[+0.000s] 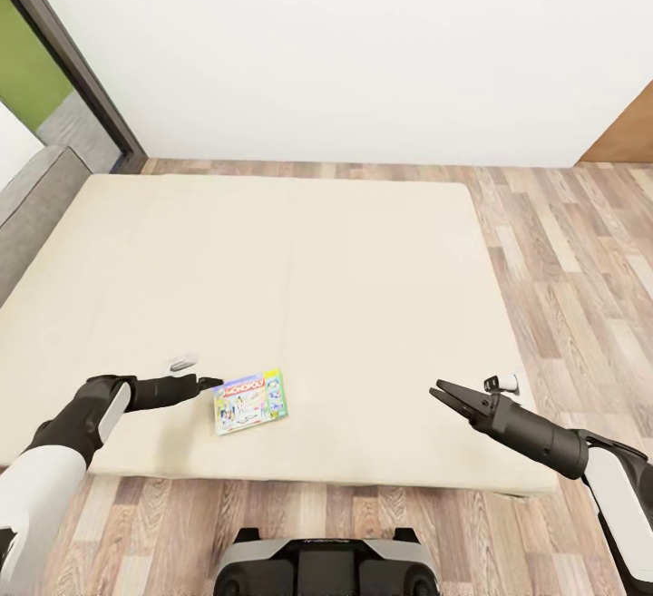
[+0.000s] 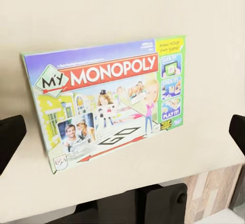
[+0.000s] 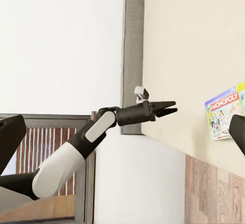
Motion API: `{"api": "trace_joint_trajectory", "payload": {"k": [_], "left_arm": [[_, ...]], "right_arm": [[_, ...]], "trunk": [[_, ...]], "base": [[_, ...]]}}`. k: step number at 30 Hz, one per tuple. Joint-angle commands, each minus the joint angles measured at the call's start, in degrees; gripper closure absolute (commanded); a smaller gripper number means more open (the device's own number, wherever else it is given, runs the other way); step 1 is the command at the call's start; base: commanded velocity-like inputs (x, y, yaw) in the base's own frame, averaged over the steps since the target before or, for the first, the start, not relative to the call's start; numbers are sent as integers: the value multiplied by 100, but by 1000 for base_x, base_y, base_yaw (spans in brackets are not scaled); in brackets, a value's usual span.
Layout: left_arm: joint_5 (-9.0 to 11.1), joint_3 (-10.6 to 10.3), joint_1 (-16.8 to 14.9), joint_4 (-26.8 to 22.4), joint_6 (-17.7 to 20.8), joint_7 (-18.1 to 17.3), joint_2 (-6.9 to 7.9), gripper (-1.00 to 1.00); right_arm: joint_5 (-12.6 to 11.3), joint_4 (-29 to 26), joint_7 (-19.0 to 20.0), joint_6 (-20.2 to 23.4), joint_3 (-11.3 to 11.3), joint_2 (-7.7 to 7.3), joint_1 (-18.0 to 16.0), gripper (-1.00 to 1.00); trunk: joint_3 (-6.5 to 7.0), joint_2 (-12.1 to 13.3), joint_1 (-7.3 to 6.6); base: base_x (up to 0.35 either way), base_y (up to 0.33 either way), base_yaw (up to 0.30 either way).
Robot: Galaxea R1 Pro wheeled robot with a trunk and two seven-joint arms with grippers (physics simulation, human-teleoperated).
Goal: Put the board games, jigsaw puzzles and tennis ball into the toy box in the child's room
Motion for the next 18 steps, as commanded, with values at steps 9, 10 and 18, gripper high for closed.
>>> {"api": "trace_joint_trajectory", "payload": {"k": [9, 10, 18], "left_arm": [[38, 151, -107, 0, 327, -40, 128, -100], [38, 157, -112, 0, 332, -34, 130, -100], [38, 187, -127, 0, 354, 43, 127, -100]], "right_arm": [[19, -2, 28, 21, -11, 1, -3, -100], [19, -1, 26, 21, -13, 1, -3, -100], [19, 0, 21, 21, -32, 0, -3, -100]], "trunk": [[-91, -9, 3], [-99, -9, 3], [-117, -9, 3]], "base": [[0, 0, 0], [0, 0, 0], [0, 0, 0]]}}
